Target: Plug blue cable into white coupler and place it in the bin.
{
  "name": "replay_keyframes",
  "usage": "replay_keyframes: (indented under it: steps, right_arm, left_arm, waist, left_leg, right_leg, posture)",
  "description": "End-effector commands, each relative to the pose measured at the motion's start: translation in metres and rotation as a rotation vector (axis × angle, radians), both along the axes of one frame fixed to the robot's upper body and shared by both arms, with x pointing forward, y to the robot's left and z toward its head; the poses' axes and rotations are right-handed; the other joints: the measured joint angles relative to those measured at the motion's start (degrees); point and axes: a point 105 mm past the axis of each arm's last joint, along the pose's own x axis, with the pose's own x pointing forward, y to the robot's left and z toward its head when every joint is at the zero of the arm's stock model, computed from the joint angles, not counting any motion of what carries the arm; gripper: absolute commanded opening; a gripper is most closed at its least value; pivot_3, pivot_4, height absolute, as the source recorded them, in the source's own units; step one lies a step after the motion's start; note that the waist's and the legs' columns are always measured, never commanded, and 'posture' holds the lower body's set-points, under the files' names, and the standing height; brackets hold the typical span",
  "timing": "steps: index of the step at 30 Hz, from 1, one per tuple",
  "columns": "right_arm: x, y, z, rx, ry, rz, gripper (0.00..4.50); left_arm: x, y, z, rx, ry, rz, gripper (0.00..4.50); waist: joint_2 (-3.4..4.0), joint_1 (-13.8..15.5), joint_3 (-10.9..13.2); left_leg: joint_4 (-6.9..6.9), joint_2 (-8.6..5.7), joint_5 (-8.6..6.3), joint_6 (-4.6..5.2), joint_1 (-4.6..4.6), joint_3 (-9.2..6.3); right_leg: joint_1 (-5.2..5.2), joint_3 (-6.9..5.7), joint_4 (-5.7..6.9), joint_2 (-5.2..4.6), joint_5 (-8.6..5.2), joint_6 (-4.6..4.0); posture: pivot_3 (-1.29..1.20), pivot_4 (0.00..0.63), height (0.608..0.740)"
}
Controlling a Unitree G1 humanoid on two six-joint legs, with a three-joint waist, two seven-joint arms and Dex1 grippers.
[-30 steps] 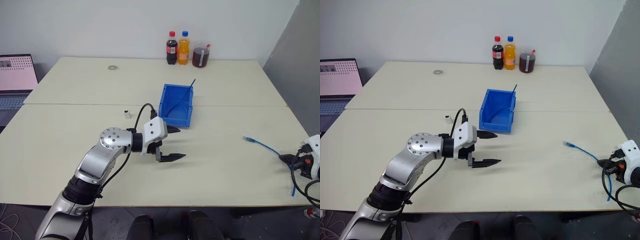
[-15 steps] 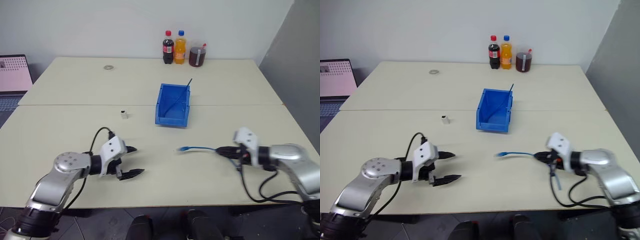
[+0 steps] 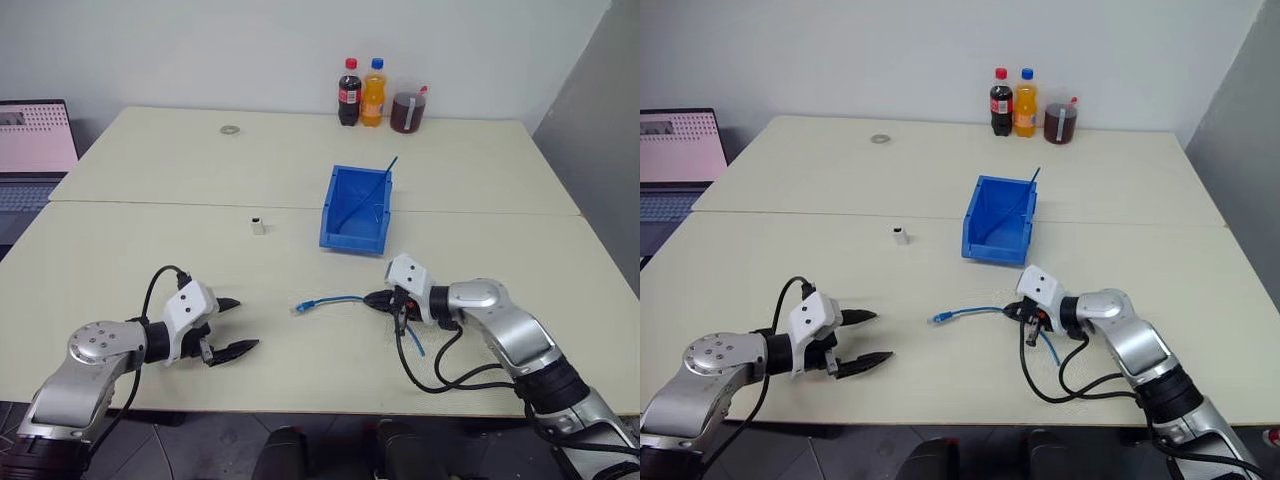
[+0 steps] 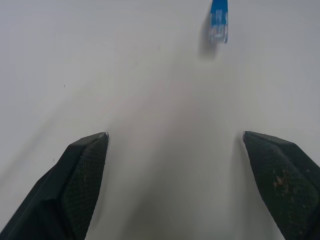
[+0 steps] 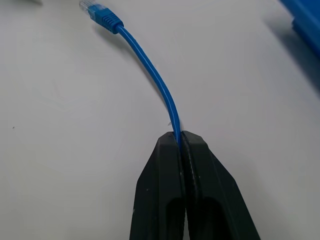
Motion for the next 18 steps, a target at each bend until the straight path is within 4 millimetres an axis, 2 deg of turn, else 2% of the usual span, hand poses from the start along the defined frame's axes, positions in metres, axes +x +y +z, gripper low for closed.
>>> replay_keyframes:
  steps: [1, 2, 6, 13, 18]
  right_arm:
    - [0.004, 0.005, 0.006, -0.014, -0.052, 0.015, 0.06]
    - [0.005, 0.006, 0.005, -0.016, -0.055, 0.012, 0.06]
    - [0.006, 0.008, 0.007, -0.011, -0.053, 0.003, 0.87]
    - [0.002, 0.009, 0.020, 0.020, -0.038, 0.024, 2.68]
    - [-0.019, 0.003, 0.043, 0.056, -0.012, 0.128, 4.00]
  left_arm:
    - [0.003, -0.005, 0.009, -0.005, -0.041, -0.015, 4.50]
    - [0.003, -0.007, 0.009, -0.006, -0.041, -0.019, 4.50]
    - [0.004, -0.012, 0.010, -0.011, -0.043, -0.029, 4.50]
    - [0.005, -0.018, 0.010, -0.018, -0.040, -0.037, 4.50]
    - [0.009, -0.026, 0.010, -0.042, -0.027, -0.023, 4.50]
  waist:
    - [-0.01, -0.06, -0.01]
    - [-0.02, -0.08, -0.01]
    - [-0.02, -0.12, -0.02]
    - [-0.02, -0.12, -0.01]
    - [0.02, -0.07, 0.01]
  left_leg:
    - [0.00, 0.00, 0.00, 0.00, 0.01, -0.01]
    - [0.00, 0.00, 0.00, 0.00, 0.02, -0.01]
    - [0.00, 0.00, 0.00, 0.00, 0.05, 0.00]
    - [0.00, 0.00, 0.00, 0.00, 0.04, -0.03]
    - [0.02, 0.00, 0.00, 0.00, 0.01, -0.05]
  right_leg:
    - [0.00, 0.00, 0.01, 0.01, 0.00, -0.01]
    - [0.00, 0.00, 0.02, 0.01, 0.00, -0.01]
    - [0.01, 0.00, 0.04, 0.03, 0.02, -0.03]
    - [0.00, 0.01, 0.03, 0.06, 0.02, -0.04]
    - [0.00, 0.00, 0.03, 0.06, 0.02, -0.03]
  posture:
    - [0.00, 0.150, 0.740]
    - [0.00, 0.150, 0.740]
    - [0.00, 0.150, 0.740]
    - [0.00, 0.150, 0.740]
    - [0.00, 0.150, 0.740]
